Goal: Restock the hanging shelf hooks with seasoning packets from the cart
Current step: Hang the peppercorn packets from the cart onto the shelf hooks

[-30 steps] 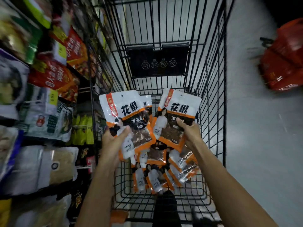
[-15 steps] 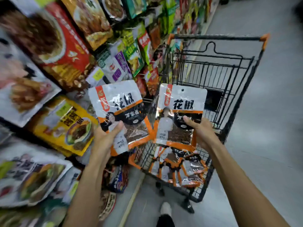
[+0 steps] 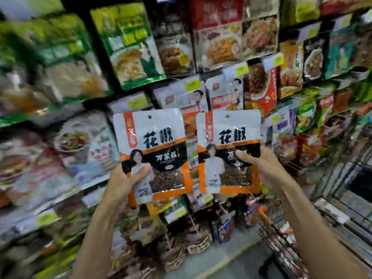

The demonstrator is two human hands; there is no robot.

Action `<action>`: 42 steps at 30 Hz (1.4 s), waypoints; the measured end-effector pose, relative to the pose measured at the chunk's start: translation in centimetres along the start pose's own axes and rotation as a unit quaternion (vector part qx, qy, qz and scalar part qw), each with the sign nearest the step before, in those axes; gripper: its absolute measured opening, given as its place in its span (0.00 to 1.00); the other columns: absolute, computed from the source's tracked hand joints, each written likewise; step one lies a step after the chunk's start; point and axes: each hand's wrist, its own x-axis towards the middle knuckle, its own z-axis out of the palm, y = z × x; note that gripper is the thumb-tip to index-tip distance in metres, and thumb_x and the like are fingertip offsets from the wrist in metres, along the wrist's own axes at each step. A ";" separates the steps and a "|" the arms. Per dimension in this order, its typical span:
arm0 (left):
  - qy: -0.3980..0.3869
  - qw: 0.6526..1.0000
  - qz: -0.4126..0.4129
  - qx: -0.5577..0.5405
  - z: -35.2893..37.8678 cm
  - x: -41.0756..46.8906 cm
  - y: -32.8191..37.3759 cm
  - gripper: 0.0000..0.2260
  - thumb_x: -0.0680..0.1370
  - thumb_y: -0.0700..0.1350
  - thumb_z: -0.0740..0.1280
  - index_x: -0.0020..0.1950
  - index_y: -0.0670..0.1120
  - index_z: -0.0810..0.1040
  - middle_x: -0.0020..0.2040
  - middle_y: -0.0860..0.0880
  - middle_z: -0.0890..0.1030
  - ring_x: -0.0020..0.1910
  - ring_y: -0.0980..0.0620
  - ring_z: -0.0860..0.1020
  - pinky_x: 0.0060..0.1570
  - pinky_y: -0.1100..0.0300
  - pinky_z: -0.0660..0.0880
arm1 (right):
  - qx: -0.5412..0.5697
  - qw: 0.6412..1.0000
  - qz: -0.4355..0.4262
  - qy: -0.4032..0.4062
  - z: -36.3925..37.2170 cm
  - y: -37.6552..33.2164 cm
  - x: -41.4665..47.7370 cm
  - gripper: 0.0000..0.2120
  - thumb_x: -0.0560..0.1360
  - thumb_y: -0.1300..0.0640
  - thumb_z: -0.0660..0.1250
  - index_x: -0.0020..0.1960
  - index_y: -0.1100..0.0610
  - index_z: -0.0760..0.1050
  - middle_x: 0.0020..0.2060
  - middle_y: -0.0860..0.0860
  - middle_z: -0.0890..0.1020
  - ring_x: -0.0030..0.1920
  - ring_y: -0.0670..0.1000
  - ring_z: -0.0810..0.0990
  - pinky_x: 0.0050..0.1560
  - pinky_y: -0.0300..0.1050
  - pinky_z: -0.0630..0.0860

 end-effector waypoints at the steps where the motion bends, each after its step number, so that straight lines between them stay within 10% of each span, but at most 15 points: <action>1: 0.014 1.000 -0.004 0.001 -3.4 -0.8 0.2 0.16 0.66 0.51 0.73 0.52 0.52 0.76 0.43 0.59 0.83 0.44 0.60 0.81 0.46 0.57 0.76 | -0.004 1.000 -0.009 -0.024 2.9 -0.7 0.1 0.16 0.69 0.53 0.74 0.51 0.62 0.79 0.49 0.57 0.84 0.52 0.52 0.83 0.53 0.55 0.77; 8: 0.134 0.989 0.034 0.044 -25.0 -7.1 1.4 0.14 0.65 0.51 0.73 0.46 0.46 0.78 0.37 0.57 0.84 0.39 0.58 0.82 0.41 0.58 0.76 | 0.020 0.983 -0.038 -0.179 25.4 -3.9 -2.7 0.09 0.62 0.46 0.74 0.41 0.47 0.82 0.41 0.42 0.85 0.45 0.38 0.82 0.39 0.30 0.77; 19: 0.206 0.976 0.031 0.060 -49.7 -14.5 -1.2 0.13 0.67 0.54 0.73 0.49 0.52 0.77 0.40 0.58 0.84 0.42 0.60 0.82 0.43 0.59 0.77 | 0.067 0.945 -0.025 -0.320 52.9 -3.3 -10.2 0.22 0.62 0.42 0.75 0.51 0.54 0.80 0.48 0.50 0.84 0.48 0.42 0.82 0.45 0.33 0.78; 26: 0.244 0.969 0.013 0.036 -55.4 -14.4 -3.4 0.13 0.74 0.40 0.69 0.58 0.46 0.76 0.52 0.52 0.80 0.55 0.50 0.79 0.56 0.50 0.73 | 0.045 0.941 -0.009 -0.334 61.0 -4.3 -9.7 0.24 0.70 0.50 0.74 0.61 0.60 0.76 0.57 0.54 0.82 0.61 0.54 0.78 0.61 0.52 0.75; 33: 0.235 0.971 0.038 0.018 -56.9 -14.0 -4.0 0.15 0.71 0.44 0.70 0.56 0.49 0.77 0.45 0.60 0.84 0.47 0.63 0.82 0.48 0.61 0.75 | 0.060 0.946 0.002 -0.318 65.4 -4.8 -8.7 0.05 0.74 0.62 0.71 0.49 0.54 0.79 0.43 0.42 0.84 0.42 0.35 0.82 0.40 0.29 0.75; 42: 0.230 0.971 0.064 0.005 -57.8 -12.3 -5.1 0.17 0.70 0.45 0.71 0.58 0.52 0.77 0.50 0.58 0.84 0.51 0.59 0.82 0.50 0.62 0.79 | 0.052 0.948 0.014 -0.313 67.4 -4.5 -7.0 0.13 0.74 0.61 0.71 0.58 0.60 0.77 0.52 0.49 0.83 0.56 0.49 0.79 0.63 0.49 0.71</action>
